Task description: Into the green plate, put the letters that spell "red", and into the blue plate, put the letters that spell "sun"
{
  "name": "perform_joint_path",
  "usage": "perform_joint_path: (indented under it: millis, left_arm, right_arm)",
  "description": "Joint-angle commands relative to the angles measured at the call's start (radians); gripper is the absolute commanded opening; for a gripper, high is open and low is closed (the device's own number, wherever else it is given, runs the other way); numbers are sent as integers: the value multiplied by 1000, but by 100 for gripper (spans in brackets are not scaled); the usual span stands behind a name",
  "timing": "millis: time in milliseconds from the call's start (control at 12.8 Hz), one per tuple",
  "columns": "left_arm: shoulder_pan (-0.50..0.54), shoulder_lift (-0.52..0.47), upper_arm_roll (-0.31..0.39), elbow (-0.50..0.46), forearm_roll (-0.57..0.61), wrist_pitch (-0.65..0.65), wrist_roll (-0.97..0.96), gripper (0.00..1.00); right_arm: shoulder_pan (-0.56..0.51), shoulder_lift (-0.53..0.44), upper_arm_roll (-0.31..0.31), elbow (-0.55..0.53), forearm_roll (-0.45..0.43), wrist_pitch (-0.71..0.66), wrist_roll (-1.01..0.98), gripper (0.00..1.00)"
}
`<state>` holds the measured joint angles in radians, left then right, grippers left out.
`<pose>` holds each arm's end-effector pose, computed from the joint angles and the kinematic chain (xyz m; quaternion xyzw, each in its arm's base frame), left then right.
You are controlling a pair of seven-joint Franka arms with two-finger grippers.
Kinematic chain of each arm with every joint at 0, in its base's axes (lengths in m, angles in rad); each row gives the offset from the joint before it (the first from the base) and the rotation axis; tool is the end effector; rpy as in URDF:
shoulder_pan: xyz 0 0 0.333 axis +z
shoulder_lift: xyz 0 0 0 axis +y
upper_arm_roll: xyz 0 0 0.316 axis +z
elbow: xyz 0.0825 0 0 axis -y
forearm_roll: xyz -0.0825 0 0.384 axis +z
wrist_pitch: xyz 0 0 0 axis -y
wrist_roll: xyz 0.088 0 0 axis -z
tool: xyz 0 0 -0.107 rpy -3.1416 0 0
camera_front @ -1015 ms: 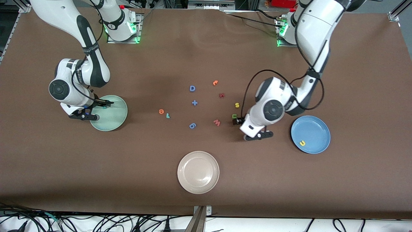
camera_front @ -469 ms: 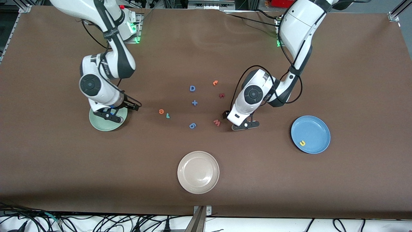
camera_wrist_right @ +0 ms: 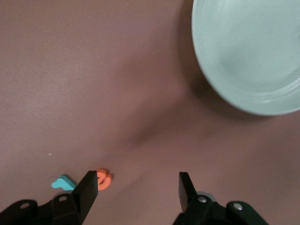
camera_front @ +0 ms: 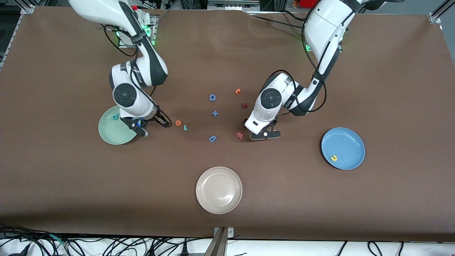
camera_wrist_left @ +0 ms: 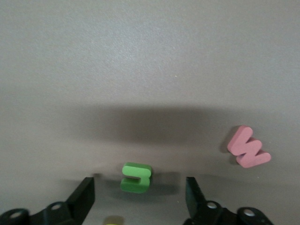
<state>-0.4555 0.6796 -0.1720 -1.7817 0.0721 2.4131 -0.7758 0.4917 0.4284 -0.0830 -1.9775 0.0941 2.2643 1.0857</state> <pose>0.5329 -0.3767 0.1748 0.9973 0.0644 -0.0339 0.0116 0.5467 0.2408 0.2393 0.9305 -0.3594 -0.0622 0.0351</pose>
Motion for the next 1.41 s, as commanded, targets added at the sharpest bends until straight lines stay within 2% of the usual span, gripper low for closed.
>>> perform_joint_path:
  millis: [0, 312, 625, 859, 1015, 1171, 1327]
  left_arm:
    - [-6, -20, 9, -27, 31, 17, -37, 55]
    - [0, -20, 11, -18, 31, 17, -37, 37]
    - [0, -18, 13, -16, 32, 17, -37, 13]
    - [12, -29, 17, -8, 32, 3, -26, 4]
    - [31, -43, 17, -1, 32, -26, -7, 2]
    - [79, -45, 11, 115, 28, -218, 59, 1]
    - [133, -41, 11, 227, 9, -403, 159, 1]
  right_arm:
    - [28, 110, 14, 123, 10, -6, 149, 78]
    - [47, 168, 14, 137, 10, 64, 212, 78]
    - [51, 181, 15, 126, 10, 67, 217, 77]
    - [56, 181, 17, 124, 12, 61, 240, 75]
    - [56, 181, 19, 120, 12, 58, 238, 65]
    - [56, 181, 19, 115, 12, 58, 238, 54]
    - [56, 181, 20, 115, 13, 58, 238, 55]
